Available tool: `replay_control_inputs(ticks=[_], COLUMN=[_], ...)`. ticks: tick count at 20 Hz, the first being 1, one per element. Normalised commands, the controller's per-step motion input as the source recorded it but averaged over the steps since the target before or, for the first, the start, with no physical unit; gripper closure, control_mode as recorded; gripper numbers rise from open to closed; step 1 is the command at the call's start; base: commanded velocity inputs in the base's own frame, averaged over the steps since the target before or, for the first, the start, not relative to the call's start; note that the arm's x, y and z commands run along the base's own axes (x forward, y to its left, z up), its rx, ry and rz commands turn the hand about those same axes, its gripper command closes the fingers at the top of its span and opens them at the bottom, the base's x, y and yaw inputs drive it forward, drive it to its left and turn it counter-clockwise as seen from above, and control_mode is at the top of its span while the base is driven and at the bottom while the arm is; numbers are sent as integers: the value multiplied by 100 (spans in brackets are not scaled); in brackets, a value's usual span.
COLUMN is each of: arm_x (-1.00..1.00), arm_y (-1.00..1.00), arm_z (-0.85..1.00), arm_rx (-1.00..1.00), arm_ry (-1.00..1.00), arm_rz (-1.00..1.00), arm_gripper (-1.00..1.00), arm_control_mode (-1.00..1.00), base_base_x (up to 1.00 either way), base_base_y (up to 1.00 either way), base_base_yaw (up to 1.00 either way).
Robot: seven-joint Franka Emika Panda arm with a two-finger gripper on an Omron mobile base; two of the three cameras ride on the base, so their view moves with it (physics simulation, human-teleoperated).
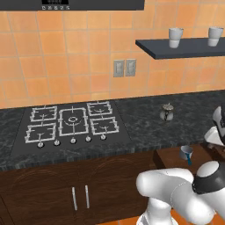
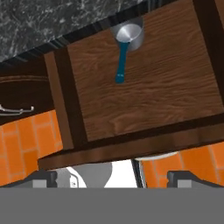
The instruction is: Pick the measuring cup from the drawer and place it on the counter.
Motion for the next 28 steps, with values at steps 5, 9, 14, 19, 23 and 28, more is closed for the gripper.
replay_control_inputs(ticks=[5, 9, 14, 19, 23, 28], arm_x=[12, 29, 26, 18, 5, 15], arm_y=[3, 8, 0, -1, -6, -2], arm_z=[-47, -30, -29, -36, -33, -24], arm_rx=[9, 9, 7, 10, 13, 12], arm_ry=[-9, -1, 0, -2, -10, -5], arm_rz=[5, 5, 0, 0, 0, 0], arm_gripper=[-100, -100, -100, -100, -100, -100], arm_control_mode=[-100, -100, -100, -100, -100, -100], base_base_x=[0, 0, 0, 0, 0, 0], base_base_y=[0, 0, 0, 0, 0, 0], base_base_yaw=[0, 0, 0, 0, 0, 0])
